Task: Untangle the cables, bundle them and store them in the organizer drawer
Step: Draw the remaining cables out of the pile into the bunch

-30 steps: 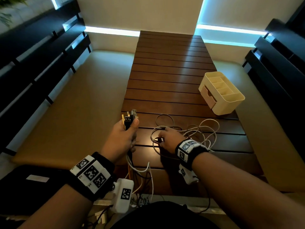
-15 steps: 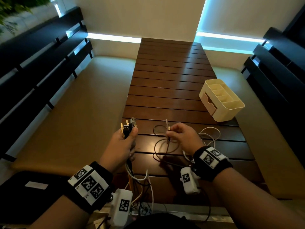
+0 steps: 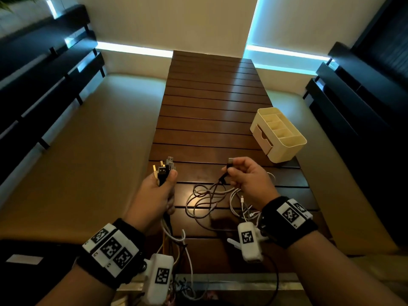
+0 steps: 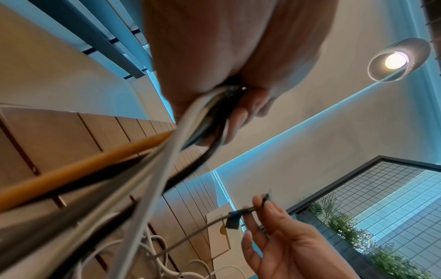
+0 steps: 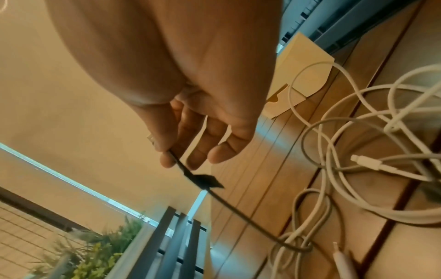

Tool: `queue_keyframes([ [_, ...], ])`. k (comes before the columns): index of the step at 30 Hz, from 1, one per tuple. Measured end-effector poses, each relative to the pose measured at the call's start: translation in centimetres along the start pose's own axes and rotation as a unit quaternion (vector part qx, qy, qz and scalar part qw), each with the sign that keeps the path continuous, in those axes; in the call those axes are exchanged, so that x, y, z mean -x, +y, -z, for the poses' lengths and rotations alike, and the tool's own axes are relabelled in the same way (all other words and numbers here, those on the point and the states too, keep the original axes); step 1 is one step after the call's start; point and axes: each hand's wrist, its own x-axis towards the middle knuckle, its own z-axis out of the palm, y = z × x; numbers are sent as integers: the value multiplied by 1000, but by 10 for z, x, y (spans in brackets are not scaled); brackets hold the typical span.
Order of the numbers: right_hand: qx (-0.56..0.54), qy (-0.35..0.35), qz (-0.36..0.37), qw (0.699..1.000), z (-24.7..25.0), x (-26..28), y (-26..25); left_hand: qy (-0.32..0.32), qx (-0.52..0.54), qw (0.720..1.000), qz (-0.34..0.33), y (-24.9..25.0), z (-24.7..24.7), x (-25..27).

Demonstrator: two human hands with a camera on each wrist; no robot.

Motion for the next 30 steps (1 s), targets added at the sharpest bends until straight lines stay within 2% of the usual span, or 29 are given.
queue_keyframes([
  [5, -47, 18, 98, 994, -8, 13, -34, -7, 4, 999, -38, 2, 2, 1],
  [7, -56, 10, 112, 992, -13, 15, -42, -10, 27, 998, -54, 6, 1, -1],
  [11, -9, -20, 112, 994, -28, 20, -43, -31, 43, 994, -96, 14, -4, -4],
  [19, 11, -120, 80, 990, -56, 33, -44, -65, 39, 989, -123, 21, -27, -5],
  [26, -8, -98, 108, 989, -63, 34, -46, -57, 70, 988, -123, 16, -33, -9],
  [30, -51, -69, 109, 990, -64, 33, -49, -77, 21, 985, -154, 14, -37, -8],
])
